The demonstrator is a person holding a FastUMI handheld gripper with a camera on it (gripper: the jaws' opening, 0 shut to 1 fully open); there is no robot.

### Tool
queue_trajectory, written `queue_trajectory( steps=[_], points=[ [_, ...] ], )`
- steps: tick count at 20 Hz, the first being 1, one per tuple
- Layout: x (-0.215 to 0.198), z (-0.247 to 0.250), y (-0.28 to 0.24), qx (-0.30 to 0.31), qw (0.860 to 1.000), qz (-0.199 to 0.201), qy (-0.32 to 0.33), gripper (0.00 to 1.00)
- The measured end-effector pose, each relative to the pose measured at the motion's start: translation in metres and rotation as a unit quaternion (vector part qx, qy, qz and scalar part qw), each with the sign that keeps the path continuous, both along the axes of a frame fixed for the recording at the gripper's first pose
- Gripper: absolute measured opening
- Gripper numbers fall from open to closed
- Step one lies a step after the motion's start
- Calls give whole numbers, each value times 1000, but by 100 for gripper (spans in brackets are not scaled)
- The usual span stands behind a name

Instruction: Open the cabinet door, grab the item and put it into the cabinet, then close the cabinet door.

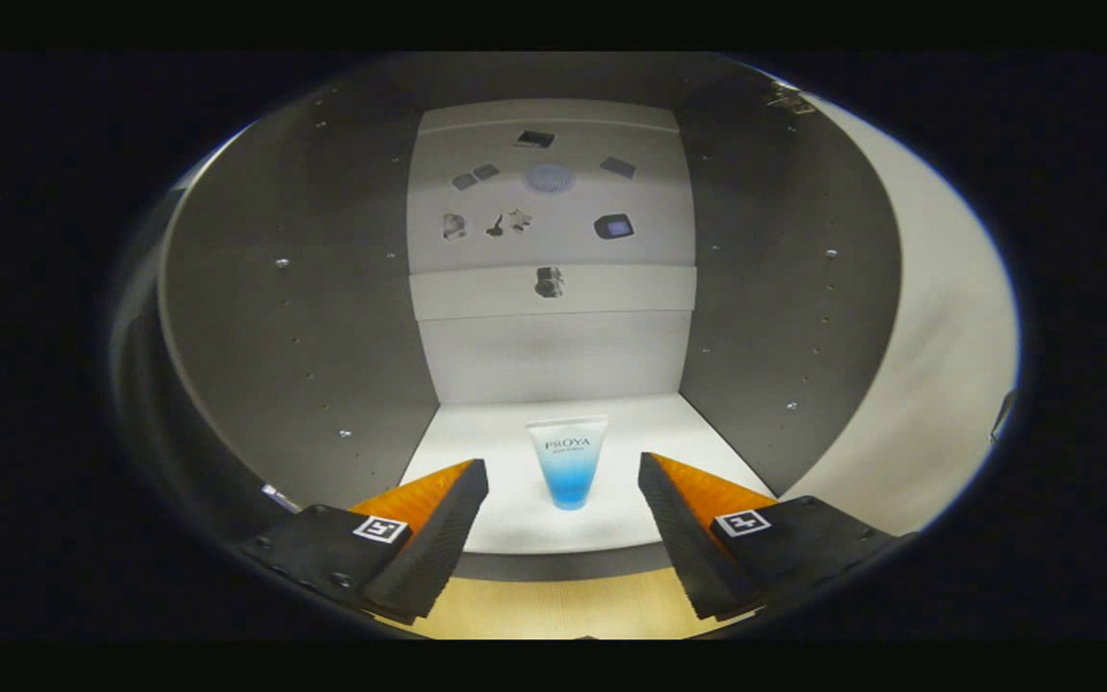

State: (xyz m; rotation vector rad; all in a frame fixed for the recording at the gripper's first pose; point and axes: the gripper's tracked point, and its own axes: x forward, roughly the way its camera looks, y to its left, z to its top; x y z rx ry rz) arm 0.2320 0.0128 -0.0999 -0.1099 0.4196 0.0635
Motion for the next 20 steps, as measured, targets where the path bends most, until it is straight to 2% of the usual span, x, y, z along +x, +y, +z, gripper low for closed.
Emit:
queue_trajectory(
  steps=[3, 11, 20],
  points=[
    [-49, 2, 3, 7, 1000, -4, -20, 100],
    [-181, 11, -14, -27, 996, -33, -79, 99],
    [-298, 36, -91, -15, 993, -41, -108, 98]
  ],
)
